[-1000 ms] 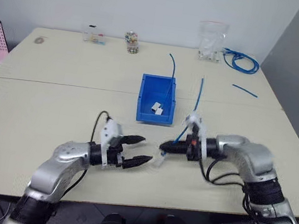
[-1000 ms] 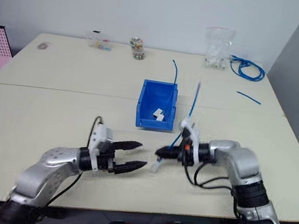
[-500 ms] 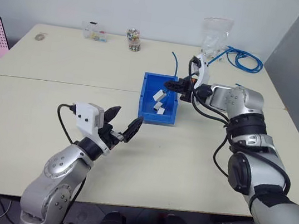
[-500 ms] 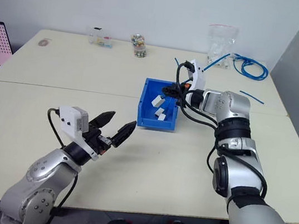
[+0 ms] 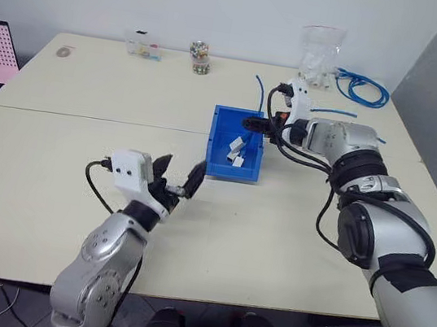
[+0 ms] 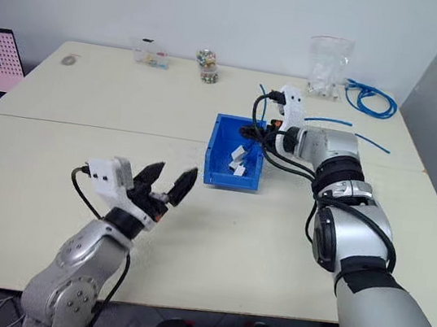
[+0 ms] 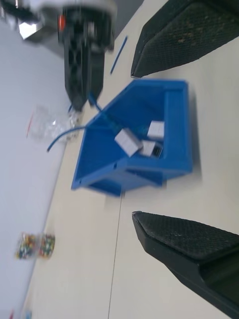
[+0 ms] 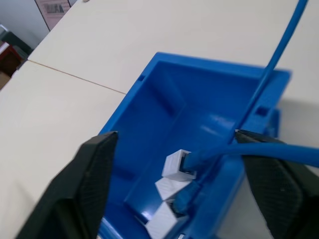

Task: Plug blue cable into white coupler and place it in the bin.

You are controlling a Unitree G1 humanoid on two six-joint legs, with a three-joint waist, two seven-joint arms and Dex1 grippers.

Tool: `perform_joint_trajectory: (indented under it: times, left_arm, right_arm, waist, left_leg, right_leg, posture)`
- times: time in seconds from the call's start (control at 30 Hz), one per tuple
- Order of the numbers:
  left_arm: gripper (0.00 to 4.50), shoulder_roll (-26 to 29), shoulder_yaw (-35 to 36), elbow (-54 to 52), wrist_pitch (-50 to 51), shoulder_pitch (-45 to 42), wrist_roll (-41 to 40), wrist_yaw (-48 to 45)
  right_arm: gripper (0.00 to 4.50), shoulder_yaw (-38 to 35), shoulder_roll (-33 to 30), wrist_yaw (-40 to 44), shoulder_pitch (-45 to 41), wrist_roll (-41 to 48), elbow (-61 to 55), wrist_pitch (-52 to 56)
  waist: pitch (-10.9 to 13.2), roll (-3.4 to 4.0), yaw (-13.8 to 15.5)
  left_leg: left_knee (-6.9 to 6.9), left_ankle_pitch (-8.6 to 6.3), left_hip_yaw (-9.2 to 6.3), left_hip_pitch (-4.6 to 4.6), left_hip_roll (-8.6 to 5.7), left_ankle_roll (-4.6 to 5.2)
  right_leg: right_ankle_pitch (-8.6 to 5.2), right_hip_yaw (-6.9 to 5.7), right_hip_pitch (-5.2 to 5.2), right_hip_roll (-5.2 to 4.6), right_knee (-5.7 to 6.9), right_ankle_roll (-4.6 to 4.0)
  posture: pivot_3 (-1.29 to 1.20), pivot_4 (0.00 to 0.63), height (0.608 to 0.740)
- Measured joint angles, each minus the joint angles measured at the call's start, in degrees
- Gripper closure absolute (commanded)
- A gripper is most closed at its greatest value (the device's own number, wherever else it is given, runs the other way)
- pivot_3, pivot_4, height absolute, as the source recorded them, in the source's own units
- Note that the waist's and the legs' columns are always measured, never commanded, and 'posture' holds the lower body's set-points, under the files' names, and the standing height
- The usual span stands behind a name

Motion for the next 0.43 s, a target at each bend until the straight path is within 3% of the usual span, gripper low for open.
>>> perform_joint_trajectory:
  times: [0.17,0.33,0.43]
  left_arm:
    - [0.00,1.19,1.29,3.15,1.22,-0.16,0.69,1.47]
    - [0.00,2.18,1.48,5.64,-0.54,2.08,3.61,1.66]
    - [0.00,2.28,1.35,6.96,-2.25,4.48,5.41,1.55]
  right_arm:
    - [0.18,3.61,-7.71,5.78,10.61,-0.04,-24.09,7.43]
    - [0.18,3.76,-11.64,4.89,36.84,1.00,-51.28,7.66]
    - [0.18,2.84,-9.26,-0.64,49.85,0.57,-59.79,5.92]
  waist:
    - [-0.01,-0.01,0.16]
    - [-0.06,-0.08,0.17]
    - [0.05,-0.01,-0.19]
  left_leg:
    - [-0.06,-0.02,-0.09,-0.05,0.03,-0.03]
    - [-0.11,-0.09,-0.08,-0.06,0.17,-0.15]
    - [-0.05,-0.09,0.02,-0.04,0.13,-0.17]
  right_leg:
    - [0.00,-0.05,0.01,-0.03,-0.05,0.00]
    - [-0.06,0.01,-0.01,-0.08,-0.10,0.03]
    - [-0.18,0.12,-0.09,-0.07,0.04,0.24]
  posture:
    - [0.00,0.150,0.740]
    - [0.00,0.150,0.740]
    - [0.00,0.150,0.740]
